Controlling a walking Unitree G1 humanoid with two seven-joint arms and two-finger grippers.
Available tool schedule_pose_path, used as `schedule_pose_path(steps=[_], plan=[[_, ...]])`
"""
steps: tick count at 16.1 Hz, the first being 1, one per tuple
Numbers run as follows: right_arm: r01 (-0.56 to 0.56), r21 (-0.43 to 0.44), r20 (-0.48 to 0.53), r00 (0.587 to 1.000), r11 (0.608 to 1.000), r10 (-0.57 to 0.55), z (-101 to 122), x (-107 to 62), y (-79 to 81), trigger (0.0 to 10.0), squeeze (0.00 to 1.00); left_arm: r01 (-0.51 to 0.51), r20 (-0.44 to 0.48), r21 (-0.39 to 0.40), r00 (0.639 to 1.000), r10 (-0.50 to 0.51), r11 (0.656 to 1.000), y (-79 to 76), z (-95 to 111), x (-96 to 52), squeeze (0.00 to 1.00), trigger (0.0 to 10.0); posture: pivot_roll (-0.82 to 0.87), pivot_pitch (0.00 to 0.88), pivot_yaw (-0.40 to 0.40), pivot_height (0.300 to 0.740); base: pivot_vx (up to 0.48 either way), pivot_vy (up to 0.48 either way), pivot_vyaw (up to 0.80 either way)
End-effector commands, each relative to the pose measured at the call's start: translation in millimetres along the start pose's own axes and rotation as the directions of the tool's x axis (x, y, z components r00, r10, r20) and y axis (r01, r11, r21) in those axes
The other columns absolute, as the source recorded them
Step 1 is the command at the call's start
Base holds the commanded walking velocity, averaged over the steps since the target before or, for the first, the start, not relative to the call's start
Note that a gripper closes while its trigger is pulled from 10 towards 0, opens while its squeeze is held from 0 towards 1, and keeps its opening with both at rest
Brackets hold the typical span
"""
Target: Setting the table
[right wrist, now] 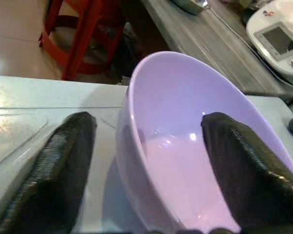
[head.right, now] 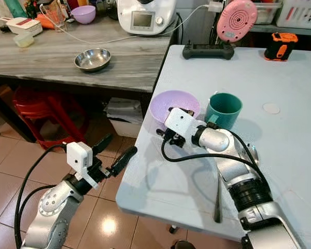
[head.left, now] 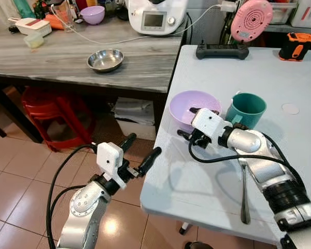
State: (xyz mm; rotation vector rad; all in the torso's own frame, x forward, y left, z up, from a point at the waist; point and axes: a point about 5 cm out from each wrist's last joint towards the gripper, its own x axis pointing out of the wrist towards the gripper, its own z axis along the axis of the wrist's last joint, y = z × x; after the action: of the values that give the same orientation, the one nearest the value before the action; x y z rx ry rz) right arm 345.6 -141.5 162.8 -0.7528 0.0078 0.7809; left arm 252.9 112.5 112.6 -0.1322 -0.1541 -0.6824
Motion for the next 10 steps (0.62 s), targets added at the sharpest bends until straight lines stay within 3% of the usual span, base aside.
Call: schedule_pose_path(steps=[1,5,10], plan=[[-0.046,-0.052,-0.006,0.999,0.998,0.045,1,2.6,2.9,0.0,0.0,0.004,0.002,-0.003,1.0,-0.004,1.0,-0.5,2,-2.3,0.0,10.0,-0.13,0.129,0.081,0.74,0.0,0.0,0.0],[-0.096,-0.168,-0.033,0.995,0.981,0.091,-7,-0.8,6.8,0.0,0.0,0.003,0.002,-0.01,1.0,-0.003,1.0,-1.3,1,-2.7,0.0,10.0,-0.13,0.129,0.081,0.74,0.0,0.0,0.0],[-0.101,-0.189,-0.042,0.995,0.977,0.095,-12,-3.7,5.8,0.0,0.0,0.003,0.006,-0.013,1.0,-0.003,1.0,-1.8,2,-0.4,0.0,10.0,-0.13,0.131,0.082,0.74,0.0,0.0,0.0]])
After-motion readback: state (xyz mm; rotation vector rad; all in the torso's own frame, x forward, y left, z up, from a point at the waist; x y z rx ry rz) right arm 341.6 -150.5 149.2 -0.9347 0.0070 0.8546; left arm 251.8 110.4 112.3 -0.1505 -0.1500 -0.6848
